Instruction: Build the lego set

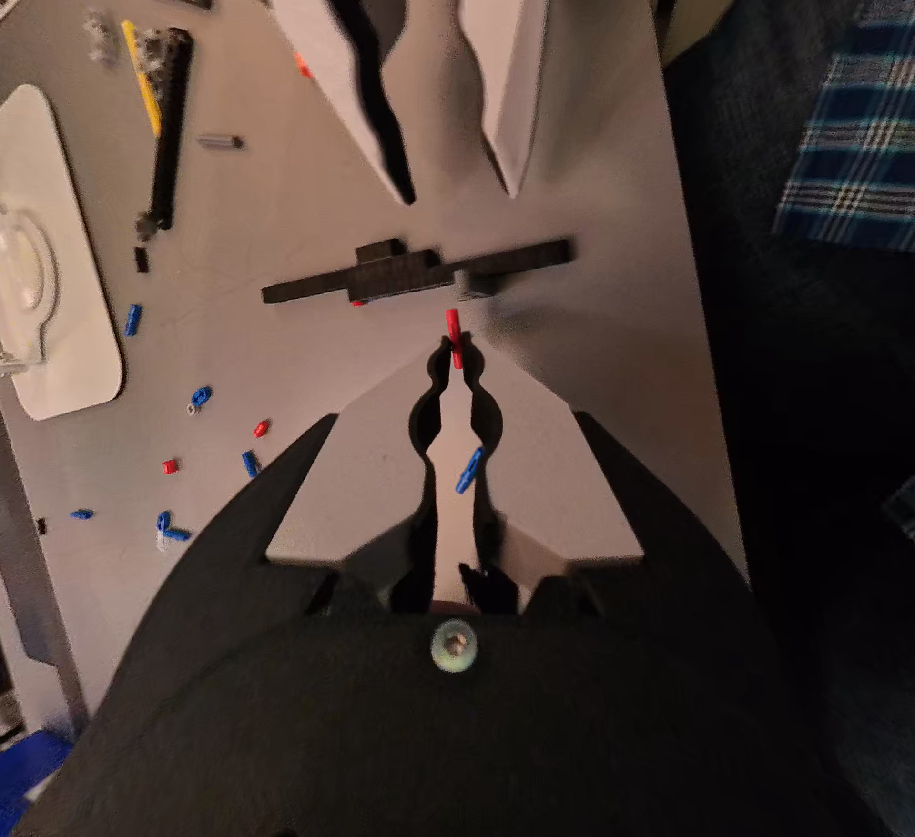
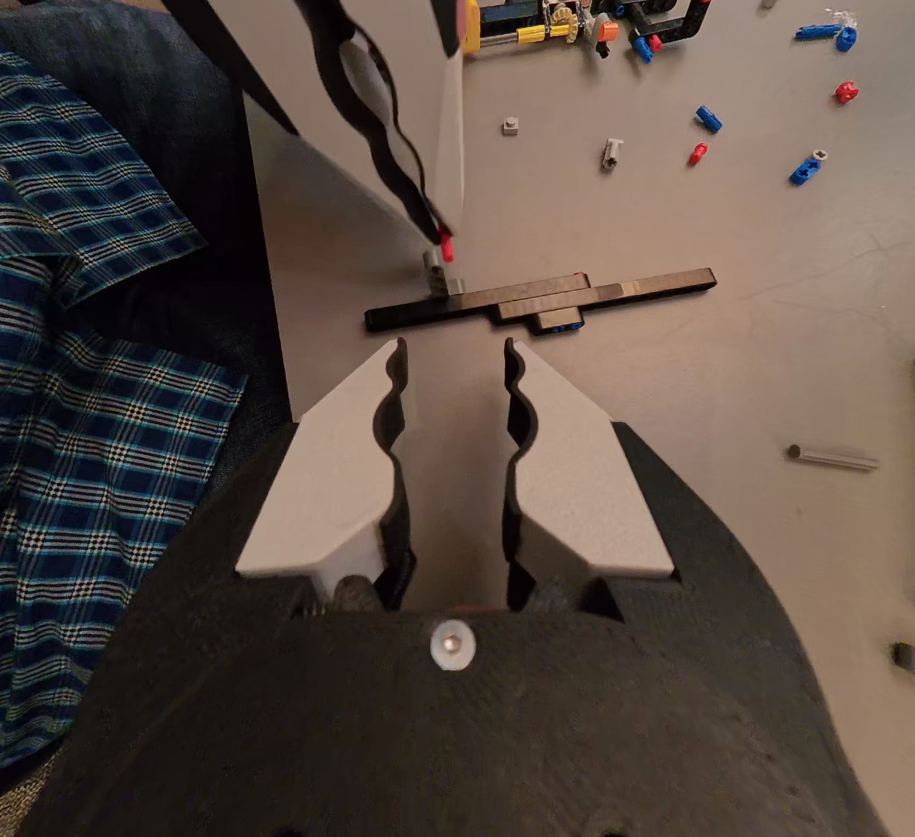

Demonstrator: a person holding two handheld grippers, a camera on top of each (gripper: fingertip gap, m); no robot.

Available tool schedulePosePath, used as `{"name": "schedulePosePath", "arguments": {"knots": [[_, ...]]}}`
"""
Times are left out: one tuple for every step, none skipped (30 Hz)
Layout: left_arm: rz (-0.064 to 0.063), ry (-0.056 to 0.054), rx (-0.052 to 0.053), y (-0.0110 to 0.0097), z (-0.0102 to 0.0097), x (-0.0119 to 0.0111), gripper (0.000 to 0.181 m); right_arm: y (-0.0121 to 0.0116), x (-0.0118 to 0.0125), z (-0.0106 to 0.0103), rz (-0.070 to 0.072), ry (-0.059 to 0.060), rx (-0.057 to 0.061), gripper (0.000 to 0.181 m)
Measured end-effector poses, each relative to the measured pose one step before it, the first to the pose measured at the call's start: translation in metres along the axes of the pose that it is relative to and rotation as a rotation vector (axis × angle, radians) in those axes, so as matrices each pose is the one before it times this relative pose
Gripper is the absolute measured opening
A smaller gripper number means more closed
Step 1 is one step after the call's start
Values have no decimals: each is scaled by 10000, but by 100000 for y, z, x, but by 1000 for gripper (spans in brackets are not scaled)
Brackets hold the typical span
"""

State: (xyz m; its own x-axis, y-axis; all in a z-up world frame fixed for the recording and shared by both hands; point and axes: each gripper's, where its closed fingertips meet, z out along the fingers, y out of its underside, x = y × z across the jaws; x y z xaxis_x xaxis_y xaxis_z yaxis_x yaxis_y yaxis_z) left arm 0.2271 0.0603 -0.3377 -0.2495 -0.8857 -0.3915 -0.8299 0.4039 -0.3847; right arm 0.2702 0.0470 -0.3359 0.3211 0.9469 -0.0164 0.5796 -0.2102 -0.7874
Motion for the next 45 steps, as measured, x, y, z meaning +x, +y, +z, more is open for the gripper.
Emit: {"name": "schedulePosePath", "arguments": {"knots": [[-274, -125, 188, -204, -275, -357, 2, -30, -68, 7, -2, -11, 15, 37], [-199, -127, 154, -244, -211, -314, 2, -88, -119, 15, 2, -40, 32, 37], [-143, -65, 187, -367, -157, -179, 2, -125, -156, 56, -5, -53, 38, 36], [-98, -16, 180, -441, -80, -62, 2, -135, -131, 101, -15, -33, 25, 36], [-21, 22, 139, -429, 10, 42, 2, -111, -83, 147, -17, -10, 0, 36], [24, 71, 83, -349, 83, 141, 2, -86, -48, 193, -18, 0, -11, 36], [94, 7, -16, -146, 118, 50, 2, -79, 30, 184, -21, 29, -13, 37], [114, 5, -78, -7, 135, 45, 2, -70, 76, 164, -38, 52, -21, 37], [95, 57, -84, 70, 145, 142, 2, -62, 45, 152, -67, 27, -21, 39], [59, 33, -29, 34, 118, 114, 2, -60, 63, 130, -68, 19, -18, 41], [-10, 59, 4, 12, 81, 139, 2, -48, 21, 139, -89, -26, -27, 43], [-23, 75, 40, -36, 55, 169, 2, -62, -51, 118, -144, -73, -22, 44], [-2, 40, 21, -13, 47, 127, 2, -96, 2, 141, -161, -47, 12, 45], [12, 18, -16, 41, 49, 104, 2, -47, -12, 162, -146, -74, -19, 46], [-10, 42, 7, 2, 39, 111, 2, 108, -40, 192, -118, -103, -127, 47], [-26, 61, 72, -106, 1, 136, 2, 173, 28, 201, -86, -64, -172, 47], [-25, 33, 70, -118, -15, 65, 2, 109, 66, 181, -43, -40, -125, 45], [-4, 16, 25, -53, 7, 15, 2, 12, 49, 92, -8, -58, -41, 43], [7, 22, 23, -49, 5, 16, 2, -23, 39, 12, 26, -67, 8, 42], [-10, 40, 50, -99, 12, 13, 2, 3, 46, -14, 33, -63, 3, 41], [-21, 65, 66, -123, 10, 31, 2, 36, 68, -2, -27, -18, -7, 39], [10, 63, 51, -121, 15, 24, 2, 46, 68, 9, -99, 44, -21, 37], [40, 59, -6, -44, 25, 3, 2, 47, 36, 5, -137, 61, -26, 36], [58, 53, -1, -62, 15, 30, 2, 25, -18, 36, -94, 34, -17, 36], [67, 48, -11, -39, 24, 23, 2, 12, -32, 22, -58, 19, -16, 36], [85, 49, -7, -50, 17, 41, 2, 29, -31, 30, -105, 34, -20, 36], [82, 79, 11, -88, 12, 87, 2, 12, -84, 59, -142, 19, -24, 36], [66, 58, 35, -154, 30, 54, 2, 2, -170, 46, -169, -29, -23, 37], [75, 33, -26, -96, 55, 7, 2, -7, -232, 47, -180, -72, -19, 39], [91, 28, -27, -91, 54, 11, 2, -4, -276, 11, -131, -130, -7, 44], [81, 37, -34, -53, 41, 9, 2, -5, -299, -13, -69, -207, 10, 49], [60, 42, -12, -74, 29, 21, 2, 29, -229, -35, -55, -203, 4, 54], [13, 28, -4, -65, 19, -14, 2, 34, -157, -32, -80, -162, -4, 56], [24, 12, 2, -45, 21, -20, 2, 22, -172, -53, -73, -215, 9, 59], [6, 13, 0, -46, 34, -5, 2, 43, -172, -67, -55, -241, 19, 62], [9, 10, 9, -48, 28, 4, 2, 58, -87, -77, -85, -179, 8, 64], [6, 13, -6, -24, 32, 1, 2, 69, -22, -59, -111, -129, 6, 64], [-2, 10, -6, -22, 11, -10, 2, 42, 52, -47, -93, -81, 11, 63], [23, 2, -3, -61, 12, 12, 2, 34, 172, -18, -77, 14, 3, 61], [54, 10, -3, -76, 2, 48, 2, 14, 194, 4, -40, 62, 3, 56], [35, 12, -6, -96, 2, 28, 2, 4, 109, -6, -3, 33, 9, 53], [22, 32, 66, -217, -18, 58, 2, 14, 50, 12, -44, 29, -1, 51], [22, 80, 75, -229, 11, 128, 2, 6, 33, 16, -43, 25, 5, 50], [55, 12, 9, -138, 61, 20, 2, 5, 5, 17, -9, 8, 6, 49], [63, 9, -14, -97, 90, 5, 2, -2, 18, 9, -15, 27, 5, 49]]}}
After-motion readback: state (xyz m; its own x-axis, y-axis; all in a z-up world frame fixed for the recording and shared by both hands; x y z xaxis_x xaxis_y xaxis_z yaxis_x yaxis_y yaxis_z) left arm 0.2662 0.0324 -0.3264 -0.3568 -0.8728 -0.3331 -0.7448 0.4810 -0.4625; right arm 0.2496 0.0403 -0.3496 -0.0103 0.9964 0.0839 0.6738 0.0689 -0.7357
